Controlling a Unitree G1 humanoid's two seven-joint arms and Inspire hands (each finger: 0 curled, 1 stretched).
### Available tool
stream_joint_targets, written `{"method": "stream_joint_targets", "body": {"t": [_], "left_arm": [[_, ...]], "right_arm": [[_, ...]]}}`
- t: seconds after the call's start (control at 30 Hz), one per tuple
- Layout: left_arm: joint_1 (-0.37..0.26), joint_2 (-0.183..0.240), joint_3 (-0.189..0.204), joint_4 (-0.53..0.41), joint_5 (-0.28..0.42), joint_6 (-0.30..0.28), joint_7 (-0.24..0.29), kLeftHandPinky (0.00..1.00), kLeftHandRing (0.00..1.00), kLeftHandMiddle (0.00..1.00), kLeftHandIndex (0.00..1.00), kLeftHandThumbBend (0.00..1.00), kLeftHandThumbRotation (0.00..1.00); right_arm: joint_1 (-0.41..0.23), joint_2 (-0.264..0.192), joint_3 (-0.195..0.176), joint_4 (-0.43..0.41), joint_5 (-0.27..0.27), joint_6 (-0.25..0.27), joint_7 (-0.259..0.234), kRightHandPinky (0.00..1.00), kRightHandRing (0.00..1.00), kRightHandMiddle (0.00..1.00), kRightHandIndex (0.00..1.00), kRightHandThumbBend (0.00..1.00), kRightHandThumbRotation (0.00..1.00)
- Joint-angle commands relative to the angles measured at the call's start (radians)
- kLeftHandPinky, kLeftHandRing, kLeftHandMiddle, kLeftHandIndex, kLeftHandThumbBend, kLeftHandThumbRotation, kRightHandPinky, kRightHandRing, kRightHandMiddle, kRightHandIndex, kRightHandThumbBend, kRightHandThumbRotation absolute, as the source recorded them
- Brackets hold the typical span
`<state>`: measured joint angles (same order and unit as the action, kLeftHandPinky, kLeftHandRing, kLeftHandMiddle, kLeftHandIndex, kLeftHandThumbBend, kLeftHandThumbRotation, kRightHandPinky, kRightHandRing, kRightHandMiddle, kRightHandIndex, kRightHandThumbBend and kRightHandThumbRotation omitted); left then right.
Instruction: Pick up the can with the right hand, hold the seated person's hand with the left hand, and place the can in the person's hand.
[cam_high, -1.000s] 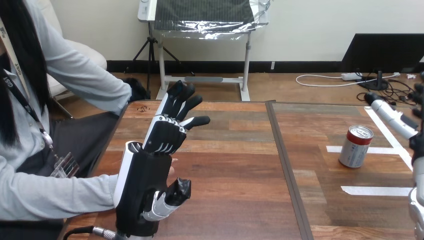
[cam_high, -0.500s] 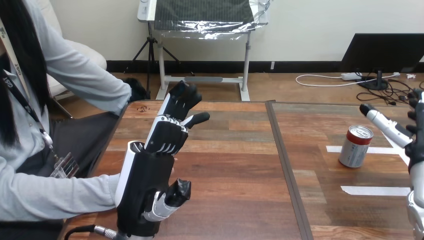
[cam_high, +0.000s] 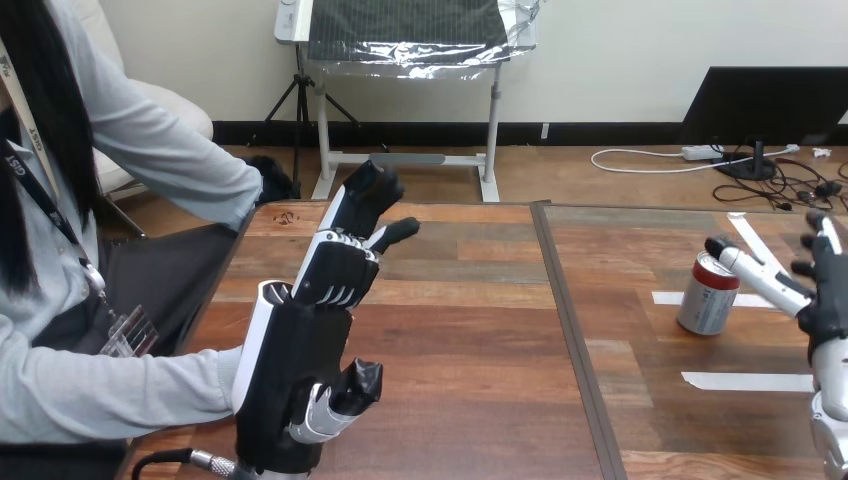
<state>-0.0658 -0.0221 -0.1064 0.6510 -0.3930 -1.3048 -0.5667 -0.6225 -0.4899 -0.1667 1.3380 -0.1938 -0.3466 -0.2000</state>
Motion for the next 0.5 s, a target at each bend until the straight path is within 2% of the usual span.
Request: {"method": "stream_joint_targets", "body": {"t": [0.0,0.17,0.47], "left_arm": [[-0.02,0.001,-0.011,-0.053,-0.007,-0.004,0.001,0.86,0.95,0.95,0.95,0.85,0.8],[-0.012,0.003,-0.017,-0.069,-0.016,0.013,-0.002,0.89,0.96,0.95,0.95,0.86,0.8],[0.003,0.003,-0.024,-0.1,-0.031,0.035,-0.008,0.92,0.97,0.96,0.96,0.86,0.79]], "right_arm": [[-0.104,-0.009,0.001,-0.005,0.008,0.025,0.004,0.77,0.89,0.95,0.98,1.0,0.55],[-0.099,-0.006,0.008,-0.003,0.001,0.041,0.003,0.72,0.86,0.94,0.97,1.0,0.55],[-0.095,-0.001,0.016,0.001,-0.006,0.068,0.01,0.71,0.87,0.93,0.97,1.0,0.53]]}}
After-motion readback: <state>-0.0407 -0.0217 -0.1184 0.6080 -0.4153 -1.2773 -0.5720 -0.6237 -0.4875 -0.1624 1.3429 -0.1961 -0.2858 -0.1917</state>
